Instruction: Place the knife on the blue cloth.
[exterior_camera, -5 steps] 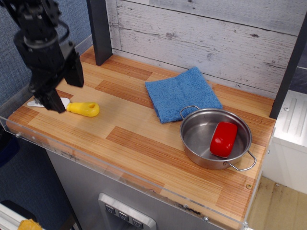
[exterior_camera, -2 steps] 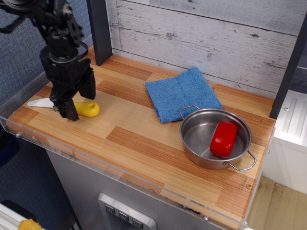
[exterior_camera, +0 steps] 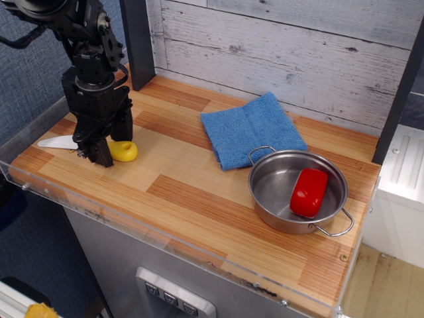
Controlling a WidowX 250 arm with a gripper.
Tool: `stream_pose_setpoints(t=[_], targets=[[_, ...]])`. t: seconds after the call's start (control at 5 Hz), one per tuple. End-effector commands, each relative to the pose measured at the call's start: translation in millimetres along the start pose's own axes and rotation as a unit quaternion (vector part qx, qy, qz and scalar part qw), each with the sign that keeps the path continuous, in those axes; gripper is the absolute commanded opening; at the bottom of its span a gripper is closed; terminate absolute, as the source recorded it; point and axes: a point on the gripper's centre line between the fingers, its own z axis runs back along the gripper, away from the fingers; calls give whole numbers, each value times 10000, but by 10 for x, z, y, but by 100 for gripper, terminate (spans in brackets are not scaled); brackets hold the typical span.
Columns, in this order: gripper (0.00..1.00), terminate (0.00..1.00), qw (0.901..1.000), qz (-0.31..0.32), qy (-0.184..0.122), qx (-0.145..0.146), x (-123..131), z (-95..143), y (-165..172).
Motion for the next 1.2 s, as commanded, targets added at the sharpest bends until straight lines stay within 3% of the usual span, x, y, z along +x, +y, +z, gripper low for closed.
stream_pose_setpoints(t=[0.0, 0.6, 1.0], targets=[[0, 0, 9997, -149, -167, -57, 16, 105, 77], [0, 0, 9991, -34, -124, -403, -2, 500, 41], [0, 0, 9962, -36, -33, -865, -366, 868, -418]])
